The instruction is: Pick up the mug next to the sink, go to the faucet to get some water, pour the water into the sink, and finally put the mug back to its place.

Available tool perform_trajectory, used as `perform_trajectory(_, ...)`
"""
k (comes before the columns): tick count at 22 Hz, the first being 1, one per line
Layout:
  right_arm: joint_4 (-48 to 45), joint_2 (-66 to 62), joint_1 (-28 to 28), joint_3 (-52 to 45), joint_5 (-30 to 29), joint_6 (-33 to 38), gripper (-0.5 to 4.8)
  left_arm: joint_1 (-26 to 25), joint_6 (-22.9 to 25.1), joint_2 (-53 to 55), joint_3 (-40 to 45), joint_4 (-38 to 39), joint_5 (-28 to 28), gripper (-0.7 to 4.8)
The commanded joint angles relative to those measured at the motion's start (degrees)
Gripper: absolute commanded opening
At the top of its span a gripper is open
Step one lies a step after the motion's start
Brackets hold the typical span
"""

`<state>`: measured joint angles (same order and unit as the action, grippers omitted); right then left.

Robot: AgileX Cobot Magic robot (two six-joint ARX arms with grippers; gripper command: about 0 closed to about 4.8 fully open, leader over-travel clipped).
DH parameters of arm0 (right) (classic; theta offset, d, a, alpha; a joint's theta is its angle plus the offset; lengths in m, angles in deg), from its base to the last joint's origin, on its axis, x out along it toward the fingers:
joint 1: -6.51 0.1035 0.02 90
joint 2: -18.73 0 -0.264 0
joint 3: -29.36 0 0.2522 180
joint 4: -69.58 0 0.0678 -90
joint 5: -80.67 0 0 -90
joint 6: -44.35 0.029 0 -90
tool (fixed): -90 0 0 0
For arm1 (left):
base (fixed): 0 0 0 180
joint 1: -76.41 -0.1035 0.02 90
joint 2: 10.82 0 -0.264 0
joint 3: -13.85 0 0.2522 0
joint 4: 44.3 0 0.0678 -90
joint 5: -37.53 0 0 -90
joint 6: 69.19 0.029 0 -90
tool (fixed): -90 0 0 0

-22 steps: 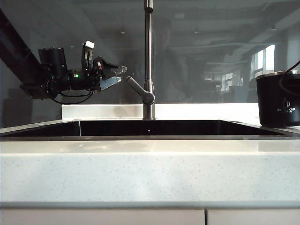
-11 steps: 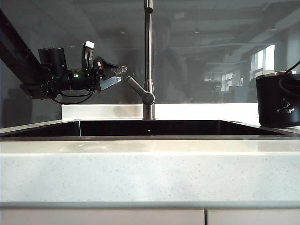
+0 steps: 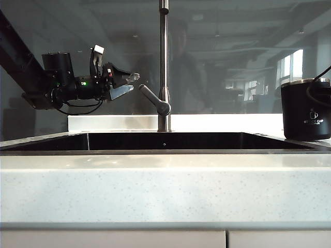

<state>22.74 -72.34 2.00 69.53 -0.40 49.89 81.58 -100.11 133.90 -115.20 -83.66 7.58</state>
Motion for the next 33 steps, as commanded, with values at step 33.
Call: perform_trajectory(33,11.5,22.6,2.3,-9.5,-0.2,0.7,1.15,-0.1,-5.9,-0.3,-0.3,-0.9,3.3,4.27)
